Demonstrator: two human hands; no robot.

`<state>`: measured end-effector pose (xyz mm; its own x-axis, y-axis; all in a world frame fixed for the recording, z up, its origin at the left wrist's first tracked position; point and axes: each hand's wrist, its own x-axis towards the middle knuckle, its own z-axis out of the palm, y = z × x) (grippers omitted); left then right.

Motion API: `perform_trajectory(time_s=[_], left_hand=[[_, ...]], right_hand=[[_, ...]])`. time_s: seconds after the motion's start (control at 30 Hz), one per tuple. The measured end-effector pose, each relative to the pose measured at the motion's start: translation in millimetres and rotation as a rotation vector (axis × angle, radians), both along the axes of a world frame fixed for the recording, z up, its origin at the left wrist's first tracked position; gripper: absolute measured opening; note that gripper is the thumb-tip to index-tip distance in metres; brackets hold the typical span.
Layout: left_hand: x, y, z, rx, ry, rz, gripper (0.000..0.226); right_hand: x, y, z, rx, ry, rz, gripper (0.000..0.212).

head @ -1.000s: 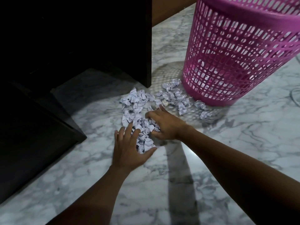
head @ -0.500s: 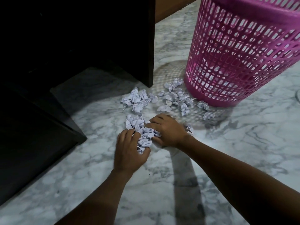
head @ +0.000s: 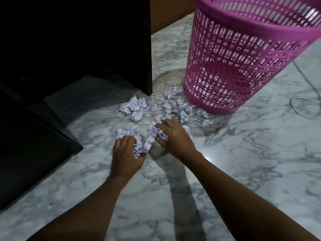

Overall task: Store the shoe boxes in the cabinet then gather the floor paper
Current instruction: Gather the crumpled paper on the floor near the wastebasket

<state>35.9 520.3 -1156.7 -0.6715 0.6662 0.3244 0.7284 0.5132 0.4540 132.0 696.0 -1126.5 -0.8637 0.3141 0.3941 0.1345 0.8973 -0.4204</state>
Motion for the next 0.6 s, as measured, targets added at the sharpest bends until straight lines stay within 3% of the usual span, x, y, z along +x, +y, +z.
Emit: perform_trajectory(time_s=[0.17, 0.3, 0.4, 0.6], left_hand=[[2, 2, 2, -0.003, -0.025, 0.009, 0.028], [2, 2, 1, 0.006, -0.034, 0.016, 0.028], [4, 1, -1, 0.034, -0.049, 0.017, 0.028], [7, 1, -2, 0.048, -0.018, 0.005, 0.025]], right_hand=[[14, 15, 16, 0.024, 0.034, -0.142, 0.034], [29, 27, 3, 0.01, -0.237, -0.29, 0.035], [38, 31, -11, -0.051, -0.334, -0.244, 0.041], [37, 33, -16, -0.051, -0.29, -0.163, 0.042]])
